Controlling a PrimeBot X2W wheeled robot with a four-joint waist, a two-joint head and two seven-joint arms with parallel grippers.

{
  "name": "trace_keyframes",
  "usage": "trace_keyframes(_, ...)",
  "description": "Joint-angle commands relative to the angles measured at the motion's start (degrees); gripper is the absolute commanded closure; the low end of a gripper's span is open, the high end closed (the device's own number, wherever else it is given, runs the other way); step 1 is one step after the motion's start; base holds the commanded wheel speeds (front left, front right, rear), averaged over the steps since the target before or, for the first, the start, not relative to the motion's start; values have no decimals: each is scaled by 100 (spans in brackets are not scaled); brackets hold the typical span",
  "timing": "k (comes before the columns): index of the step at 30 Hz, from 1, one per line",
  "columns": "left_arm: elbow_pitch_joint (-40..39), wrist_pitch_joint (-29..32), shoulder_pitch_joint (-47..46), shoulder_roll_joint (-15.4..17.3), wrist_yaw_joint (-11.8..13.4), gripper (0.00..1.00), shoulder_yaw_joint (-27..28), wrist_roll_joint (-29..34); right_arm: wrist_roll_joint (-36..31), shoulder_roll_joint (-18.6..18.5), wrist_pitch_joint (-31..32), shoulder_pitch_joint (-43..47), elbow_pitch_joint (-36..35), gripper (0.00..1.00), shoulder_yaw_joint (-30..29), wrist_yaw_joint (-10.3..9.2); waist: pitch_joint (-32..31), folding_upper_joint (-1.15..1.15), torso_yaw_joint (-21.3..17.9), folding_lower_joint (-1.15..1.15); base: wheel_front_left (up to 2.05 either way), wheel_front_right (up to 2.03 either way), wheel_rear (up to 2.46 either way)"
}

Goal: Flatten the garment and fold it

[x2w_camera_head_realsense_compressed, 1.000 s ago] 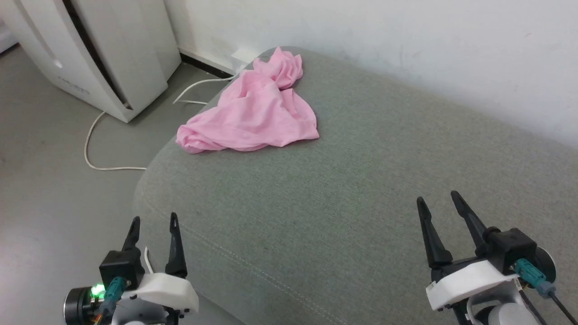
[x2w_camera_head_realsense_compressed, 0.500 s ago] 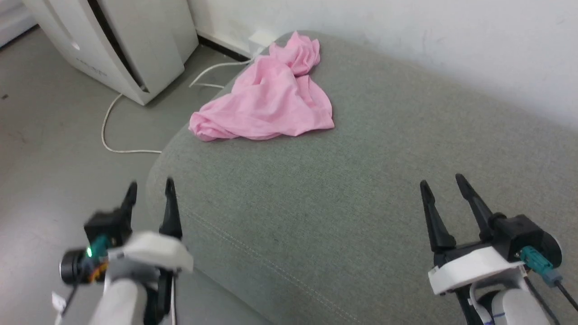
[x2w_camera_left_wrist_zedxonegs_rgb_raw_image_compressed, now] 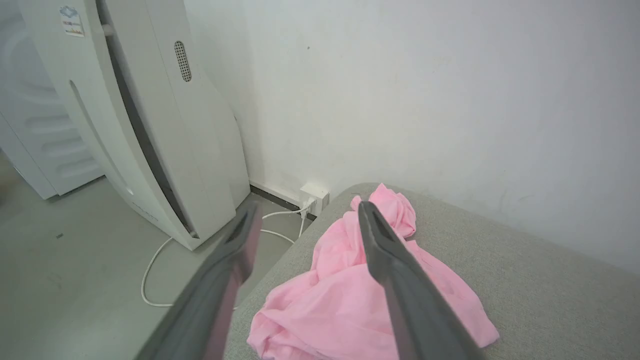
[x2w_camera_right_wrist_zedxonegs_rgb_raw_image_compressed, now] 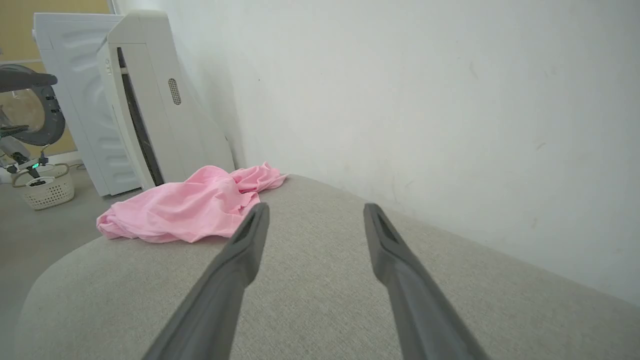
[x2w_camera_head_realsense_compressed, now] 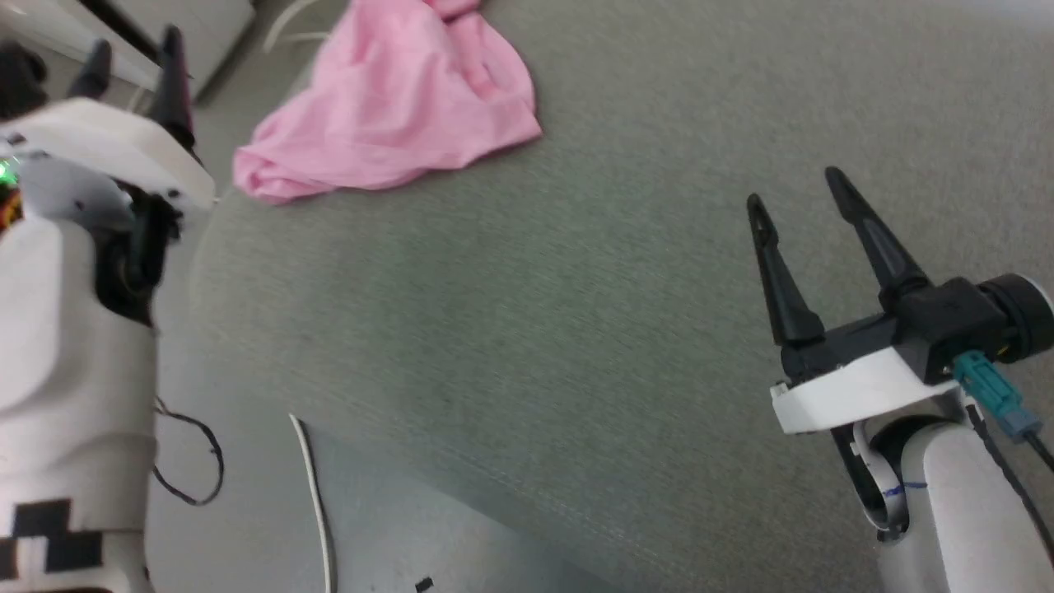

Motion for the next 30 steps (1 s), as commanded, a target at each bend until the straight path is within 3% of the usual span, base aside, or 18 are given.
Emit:
trace_keyframes(1,145,128,-203,58,-44,0,42,-90,-2,-55,-13,-88,-36,0,-18,-11,1520,0,-1254,-2,0,0,0)
trace_keyframes(5,531,787,-678,251,-36,0,252,-423,33,-68,-53,-231,-86,0,3,-11,1934,0,-1596,-2,0,0,0)
trace_keyframes(10,798,1518,-961,447,200,0,533,-761,93,-51,-174,-366,-90,0,-11,-11,2216,0,-1924,-2,0,0,0)
trace_keyframes(21,769,3098,-582,711,1384,0,826,-965,204,5,-418,-447,88,0,26,-11,2184,0,-2283,-2,0,0,0)
trace_keyframes(22,702,3190,-503,737,1445,15,826,-958,207,9,-436,-433,118,0,21,-11,2123,0,-2291,-2,0,0,0)
trace_keyframes(24,519,3208,-354,827,1550,99,841,-894,175,15,-468,-404,173,0,18,-11,1988,0,-2297,-2,0,0,0)
trace_keyframes(26,320,2998,-204,938,1604,100,860,-770,190,23,-501,-371,246,0,22,-11,1802,0,-2300,-2,0,0,0)
trace_keyframes(30,41,1704,-97,1204,1660,100,1014,-362,245,38,-577,-275,446,0,7,-11,1233,0,-2296,-2,0,0,0)
